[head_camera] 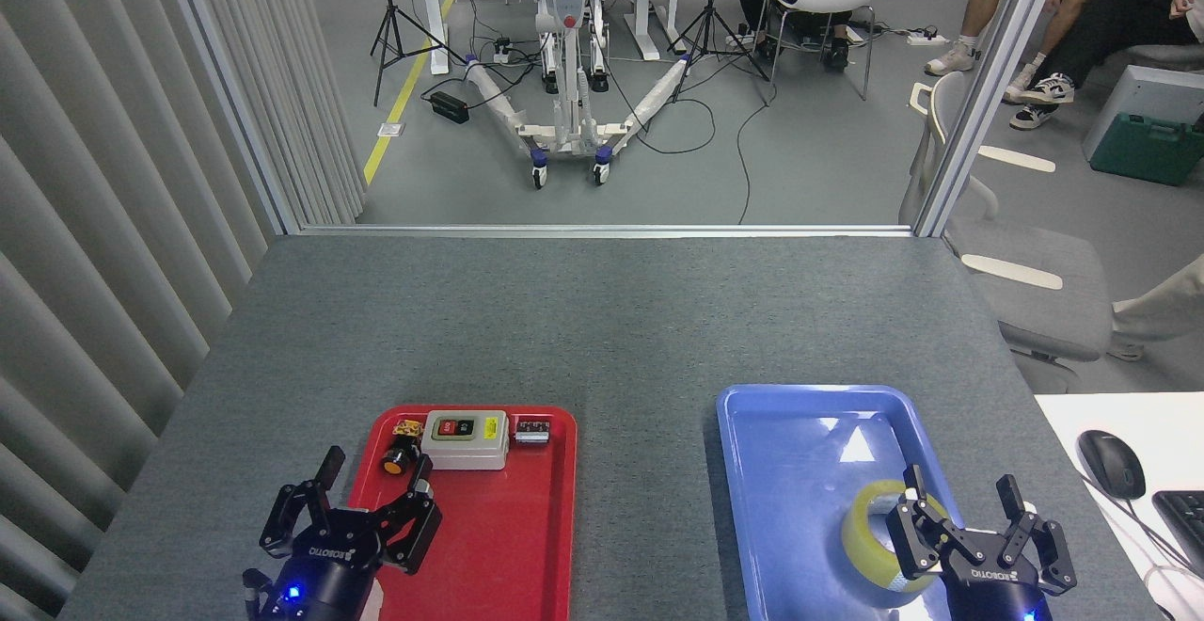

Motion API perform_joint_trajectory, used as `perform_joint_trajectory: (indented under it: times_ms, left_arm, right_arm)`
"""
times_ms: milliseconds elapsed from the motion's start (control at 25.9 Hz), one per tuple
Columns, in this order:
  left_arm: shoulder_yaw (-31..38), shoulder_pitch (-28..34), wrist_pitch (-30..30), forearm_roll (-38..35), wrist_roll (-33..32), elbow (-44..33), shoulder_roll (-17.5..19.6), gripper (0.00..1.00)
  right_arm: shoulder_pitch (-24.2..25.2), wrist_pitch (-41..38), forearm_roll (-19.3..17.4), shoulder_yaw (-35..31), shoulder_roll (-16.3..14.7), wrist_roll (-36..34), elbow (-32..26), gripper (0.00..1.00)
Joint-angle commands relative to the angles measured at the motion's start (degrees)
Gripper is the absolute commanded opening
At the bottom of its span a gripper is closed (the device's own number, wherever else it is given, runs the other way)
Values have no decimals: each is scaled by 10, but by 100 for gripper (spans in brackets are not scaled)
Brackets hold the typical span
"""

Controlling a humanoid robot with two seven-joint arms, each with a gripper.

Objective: Place and move tape with both arms

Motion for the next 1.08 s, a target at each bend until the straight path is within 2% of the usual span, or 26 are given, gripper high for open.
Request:
perform_joint_trajectory:
  times_ms: [0,116,1044]
  left_arm:
    - [25,2,0,21,-4,0,4,100]
    - [25,3,0,23,-4,1,4,100]
    - [25,0,0,26,-2,4,16,100]
  right_arm:
    - [3,-17,23,15,0,3,1,100]
    - [6,-25,31,18,-2,3,0,100]
    - [5,-26,31,23,0,-1,-4,100]
